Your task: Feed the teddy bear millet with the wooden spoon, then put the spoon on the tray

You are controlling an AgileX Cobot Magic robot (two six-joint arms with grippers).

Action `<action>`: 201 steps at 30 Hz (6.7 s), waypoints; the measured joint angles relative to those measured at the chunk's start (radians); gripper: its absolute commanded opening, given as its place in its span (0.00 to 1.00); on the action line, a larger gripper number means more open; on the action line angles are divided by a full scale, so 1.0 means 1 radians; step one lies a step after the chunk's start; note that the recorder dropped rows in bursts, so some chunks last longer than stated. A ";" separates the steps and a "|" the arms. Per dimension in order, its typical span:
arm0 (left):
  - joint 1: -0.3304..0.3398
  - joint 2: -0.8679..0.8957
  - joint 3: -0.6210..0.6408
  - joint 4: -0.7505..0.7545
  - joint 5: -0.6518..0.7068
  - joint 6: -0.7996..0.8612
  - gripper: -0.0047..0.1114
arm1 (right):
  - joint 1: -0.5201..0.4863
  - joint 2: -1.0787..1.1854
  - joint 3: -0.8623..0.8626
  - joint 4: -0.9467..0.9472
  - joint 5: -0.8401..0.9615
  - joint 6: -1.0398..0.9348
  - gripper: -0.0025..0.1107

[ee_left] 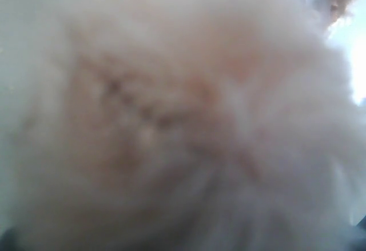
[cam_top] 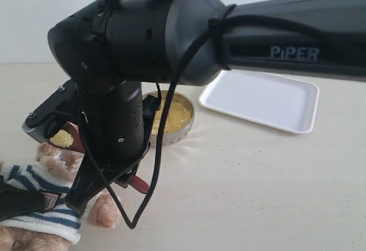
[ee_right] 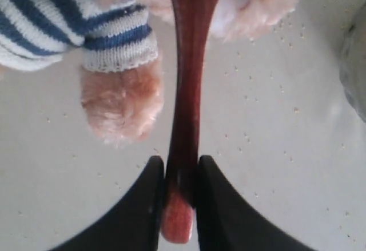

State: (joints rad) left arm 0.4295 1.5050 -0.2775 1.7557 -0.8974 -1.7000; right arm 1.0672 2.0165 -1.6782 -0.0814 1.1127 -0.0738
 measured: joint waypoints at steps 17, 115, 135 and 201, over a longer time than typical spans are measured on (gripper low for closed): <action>0.000 0.000 0.000 0.000 0.000 0.000 0.09 | 0.035 0.067 -0.002 -0.205 0.080 -0.007 0.03; 0.000 0.000 0.002 0.000 0.002 0.000 0.09 | 0.259 0.055 0.202 -0.880 0.104 0.477 0.03; 0.000 0.000 0.002 0.000 0.002 0.000 0.09 | 0.245 -0.043 0.202 -0.898 0.106 0.452 0.03; 0.000 0.000 0.002 0.000 0.002 0.000 0.09 | -0.039 -0.170 0.202 -0.189 0.107 0.155 0.03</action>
State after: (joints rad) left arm 0.4295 1.5050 -0.2756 1.7558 -0.8956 -1.7000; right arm 1.0281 1.8467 -1.4758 -0.2707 1.2195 0.0816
